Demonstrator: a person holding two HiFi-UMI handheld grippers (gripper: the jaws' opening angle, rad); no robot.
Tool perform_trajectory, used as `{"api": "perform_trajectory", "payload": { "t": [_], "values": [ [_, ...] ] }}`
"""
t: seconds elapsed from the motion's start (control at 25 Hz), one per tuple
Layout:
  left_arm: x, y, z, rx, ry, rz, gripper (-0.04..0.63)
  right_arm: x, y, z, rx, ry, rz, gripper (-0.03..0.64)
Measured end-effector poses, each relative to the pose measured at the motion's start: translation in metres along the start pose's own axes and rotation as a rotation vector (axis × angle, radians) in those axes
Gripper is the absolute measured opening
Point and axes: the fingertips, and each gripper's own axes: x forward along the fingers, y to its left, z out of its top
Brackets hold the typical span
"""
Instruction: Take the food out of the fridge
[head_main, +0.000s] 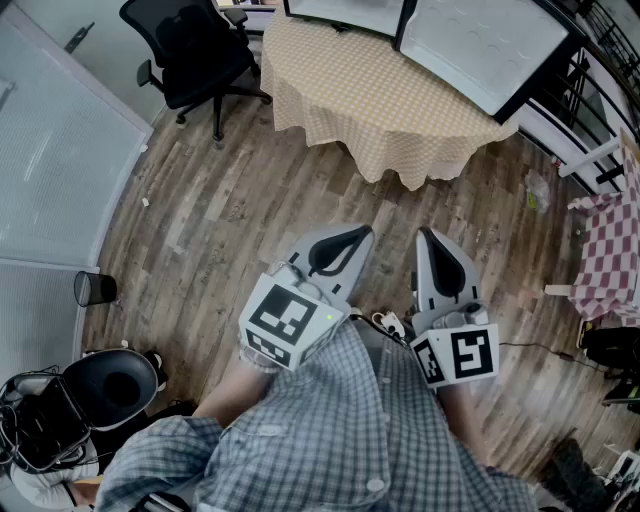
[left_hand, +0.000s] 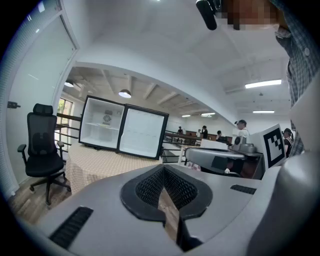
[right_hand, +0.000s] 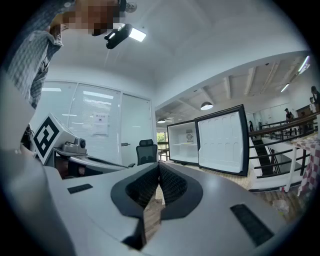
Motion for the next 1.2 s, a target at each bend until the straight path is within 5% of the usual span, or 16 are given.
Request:
{"api": "perform_trajectory", "payload": {
  "t": [0.72,1.2],
  "values": [
    [-0.006,0.003,-0.004,0.01,0.001,0.069,0.006,-0.007,-0.024,-0.004,0.063,-0.029,-0.046,0.011],
    [-0.022,0.056,-0.001,-0.015,0.019,0.174,0.006,0.038,-0.011,-0.021,0.074,0.054,0.017,0.01]
  ]
}}
